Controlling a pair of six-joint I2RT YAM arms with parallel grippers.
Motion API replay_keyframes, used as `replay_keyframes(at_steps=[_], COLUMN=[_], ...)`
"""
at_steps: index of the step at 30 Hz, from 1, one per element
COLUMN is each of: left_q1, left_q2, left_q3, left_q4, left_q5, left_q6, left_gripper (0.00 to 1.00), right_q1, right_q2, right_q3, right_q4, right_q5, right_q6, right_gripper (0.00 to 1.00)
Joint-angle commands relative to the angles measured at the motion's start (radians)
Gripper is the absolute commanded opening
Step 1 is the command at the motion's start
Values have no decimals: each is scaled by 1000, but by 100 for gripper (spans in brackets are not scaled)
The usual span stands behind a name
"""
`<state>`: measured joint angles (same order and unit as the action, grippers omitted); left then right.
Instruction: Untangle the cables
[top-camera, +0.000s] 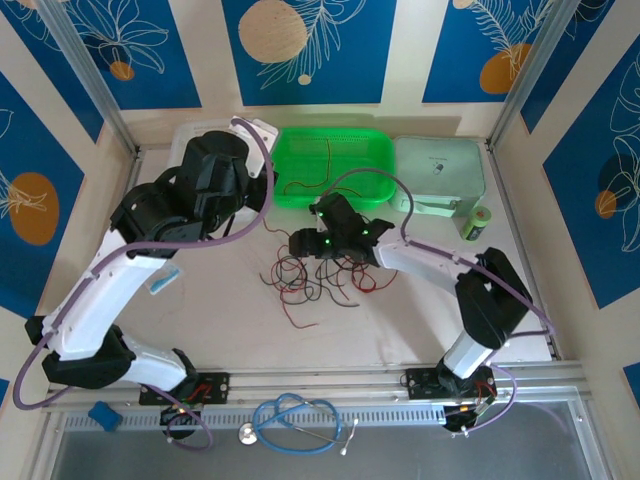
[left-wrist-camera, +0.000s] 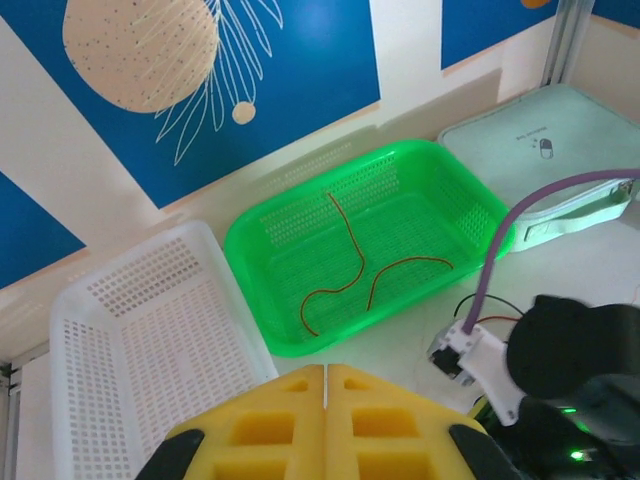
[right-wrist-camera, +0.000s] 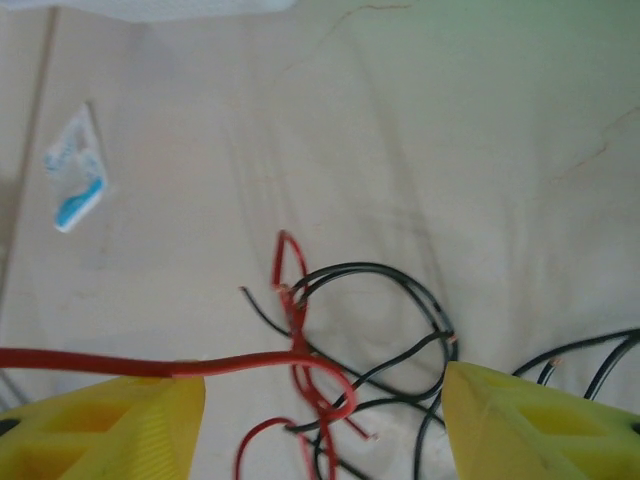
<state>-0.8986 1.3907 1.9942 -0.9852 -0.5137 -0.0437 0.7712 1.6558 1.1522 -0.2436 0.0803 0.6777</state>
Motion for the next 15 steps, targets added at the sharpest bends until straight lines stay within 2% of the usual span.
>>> replay_keyframes(at_steps=[1, 7, 15], left_q1=[-18, -31, -35], left_q2=[-7, -39, -113], left_q3=[46, 79, 70], left_q4=[7, 20, 94], left_q5=[22, 16, -58], left_q6=[11, 15, 47], left_gripper=[0, 0, 0], right_q1=[-9, -27, -52], right_q2=[61, 114, 90], right_q3=[68, 80, 9], right_q4=[-13, 11, 15], right_q5=[43, 45, 79], right_q6=[-58, 5, 53], right_gripper=[58, 35, 25])
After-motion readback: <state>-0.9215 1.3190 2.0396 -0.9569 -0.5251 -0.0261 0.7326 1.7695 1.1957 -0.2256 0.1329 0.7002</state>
